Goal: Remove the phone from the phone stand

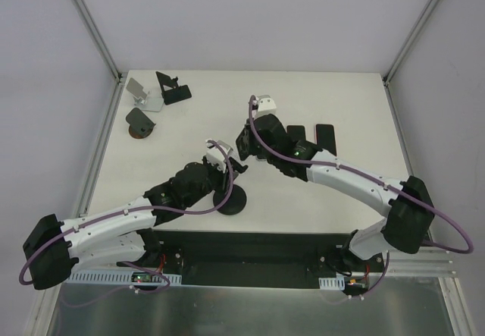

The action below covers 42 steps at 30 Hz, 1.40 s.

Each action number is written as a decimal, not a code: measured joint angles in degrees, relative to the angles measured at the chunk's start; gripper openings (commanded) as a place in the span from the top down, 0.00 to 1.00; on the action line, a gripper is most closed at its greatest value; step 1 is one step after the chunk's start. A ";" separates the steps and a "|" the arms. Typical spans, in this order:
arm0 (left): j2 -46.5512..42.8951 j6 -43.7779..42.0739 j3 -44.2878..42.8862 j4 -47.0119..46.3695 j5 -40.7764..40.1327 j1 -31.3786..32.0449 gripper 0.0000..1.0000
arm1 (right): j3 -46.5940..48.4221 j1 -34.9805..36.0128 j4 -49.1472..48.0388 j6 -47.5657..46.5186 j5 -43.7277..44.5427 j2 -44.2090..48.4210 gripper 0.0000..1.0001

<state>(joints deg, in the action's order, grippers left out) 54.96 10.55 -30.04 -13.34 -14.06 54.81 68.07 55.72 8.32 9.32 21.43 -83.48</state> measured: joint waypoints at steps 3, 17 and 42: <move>-0.57 -0.24 0.00 0.94 0.07 0.02 1.00 | 0.85 -3.69 -1.77 -0.81 2.32 -2.47 0.99; -3.13 -2.64 -0.04 5.16 -2.78 -2.93 1.00 | -2.54 -9.66 -10.16 -11.19 0.55 0.00 0.99; 38.29 -14.45 -29.51 -8.79 8.76 -48.24 1.00 | -22.93 -10.12 -1.51 -22.73 2.54 30.53 0.99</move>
<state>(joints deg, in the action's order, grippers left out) 93.25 -3.90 -59.55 -22.13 -5.30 6.57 45.15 45.60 6.81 -13.41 23.97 -52.95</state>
